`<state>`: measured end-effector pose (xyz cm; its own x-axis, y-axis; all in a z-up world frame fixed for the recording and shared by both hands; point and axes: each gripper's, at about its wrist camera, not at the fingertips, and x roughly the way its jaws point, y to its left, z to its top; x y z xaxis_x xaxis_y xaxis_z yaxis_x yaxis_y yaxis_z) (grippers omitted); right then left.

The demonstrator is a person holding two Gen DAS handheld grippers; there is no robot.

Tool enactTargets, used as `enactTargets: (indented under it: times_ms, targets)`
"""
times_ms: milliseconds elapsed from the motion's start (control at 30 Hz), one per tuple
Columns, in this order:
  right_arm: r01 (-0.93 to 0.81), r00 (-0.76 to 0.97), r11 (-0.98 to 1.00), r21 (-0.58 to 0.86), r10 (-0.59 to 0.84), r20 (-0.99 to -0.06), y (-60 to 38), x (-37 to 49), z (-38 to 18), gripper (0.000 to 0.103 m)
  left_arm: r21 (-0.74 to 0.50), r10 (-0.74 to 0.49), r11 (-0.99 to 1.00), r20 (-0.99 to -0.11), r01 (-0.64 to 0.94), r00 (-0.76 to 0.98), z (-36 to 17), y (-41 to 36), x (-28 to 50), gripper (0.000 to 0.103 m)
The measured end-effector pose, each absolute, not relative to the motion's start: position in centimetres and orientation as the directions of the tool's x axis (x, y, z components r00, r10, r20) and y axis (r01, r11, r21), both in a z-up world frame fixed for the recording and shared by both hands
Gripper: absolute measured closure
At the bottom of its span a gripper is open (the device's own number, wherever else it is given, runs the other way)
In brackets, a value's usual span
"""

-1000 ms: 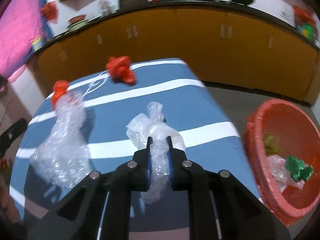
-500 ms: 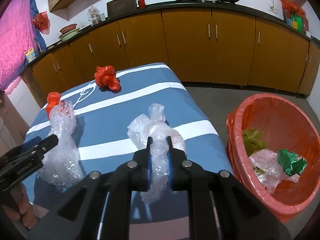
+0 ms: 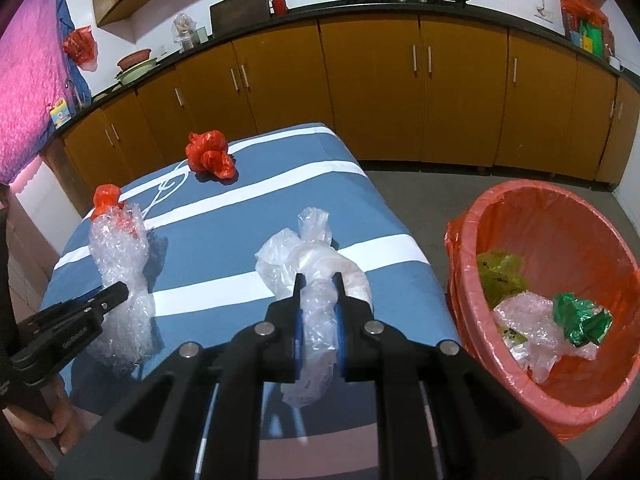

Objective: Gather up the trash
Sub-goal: 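Carry the bubble wrap and clear bag to the wastebasket and release both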

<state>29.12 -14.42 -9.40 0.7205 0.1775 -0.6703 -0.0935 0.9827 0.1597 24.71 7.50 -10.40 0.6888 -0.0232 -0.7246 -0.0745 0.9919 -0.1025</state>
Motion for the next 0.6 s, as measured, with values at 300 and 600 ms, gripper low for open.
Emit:
enactTargets:
  times_ms: [300, 600]
  targets:
    - [-0.091, 0.741, 0.981, 0.173, 0.183, -0.646, -15.2, 28.3, -8.1, 0.090, -0.109, -0.030, 0.992, -0.675, -0.060, 0.737, -7.7, 7.1, 24.0, 0.086]
    - [-0.090, 0.768, 0.978, 0.187, 0.187, -0.612, -16.3, 26.7, -6.4, 0.090, -0.101, -0.043, 0.994, -0.639, -0.028, 0.768, -5.7, 5.7, 23.4, 0.086]
